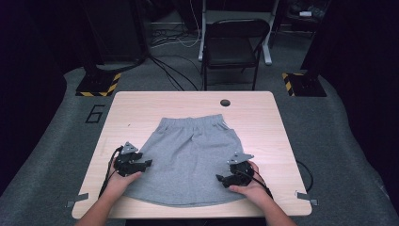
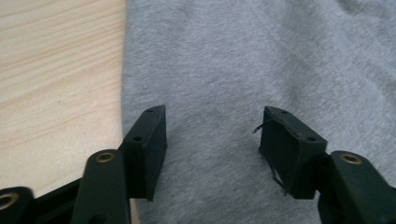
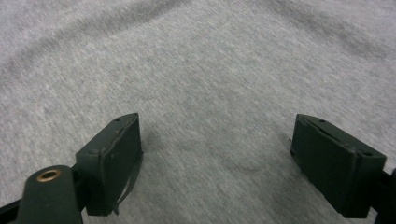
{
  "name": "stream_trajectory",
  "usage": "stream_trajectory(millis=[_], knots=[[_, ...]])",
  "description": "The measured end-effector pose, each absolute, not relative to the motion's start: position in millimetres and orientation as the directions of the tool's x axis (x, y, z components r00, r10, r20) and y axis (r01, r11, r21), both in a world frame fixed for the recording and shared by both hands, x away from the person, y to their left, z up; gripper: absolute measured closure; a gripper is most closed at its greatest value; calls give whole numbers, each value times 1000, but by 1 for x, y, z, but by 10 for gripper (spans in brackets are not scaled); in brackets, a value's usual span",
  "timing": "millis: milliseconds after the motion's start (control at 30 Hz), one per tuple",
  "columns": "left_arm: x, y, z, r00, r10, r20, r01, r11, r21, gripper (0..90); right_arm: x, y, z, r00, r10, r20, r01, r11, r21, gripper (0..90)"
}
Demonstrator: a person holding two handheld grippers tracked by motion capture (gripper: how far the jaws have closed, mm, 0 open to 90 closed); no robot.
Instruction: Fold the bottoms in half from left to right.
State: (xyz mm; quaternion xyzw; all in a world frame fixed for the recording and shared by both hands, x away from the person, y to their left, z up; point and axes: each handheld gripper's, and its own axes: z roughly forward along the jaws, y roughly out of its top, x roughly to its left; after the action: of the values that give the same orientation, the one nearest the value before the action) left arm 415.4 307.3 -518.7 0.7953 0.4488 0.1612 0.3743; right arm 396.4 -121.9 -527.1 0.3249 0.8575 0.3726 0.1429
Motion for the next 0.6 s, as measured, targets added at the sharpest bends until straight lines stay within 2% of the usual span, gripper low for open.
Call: stream_trajectory(millis=[167, 267, 367, 600], knots=[[416, 315, -515, 508, 855, -104, 613, -274, 741, 457, 397, -125, -525, -748, 663, -5, 452, 515, 728, 248], [416, 319, -513, 500, 859, -109, 617, -265, 742, 467, 397, -126, -524, -747, 665, -1, 454, 511, 730, 264], [416, 323, -512, 487, 866, -116, 622, -250, 742, 473, 396, -126, -522, -734, 679, 0, 466, 503, 728, 330], [417, 329, -509, 452, 885, -114, 634, -229, 739, 494, 392, -123, -515, -743, 669, -27, 439, 518, 734, 393]])
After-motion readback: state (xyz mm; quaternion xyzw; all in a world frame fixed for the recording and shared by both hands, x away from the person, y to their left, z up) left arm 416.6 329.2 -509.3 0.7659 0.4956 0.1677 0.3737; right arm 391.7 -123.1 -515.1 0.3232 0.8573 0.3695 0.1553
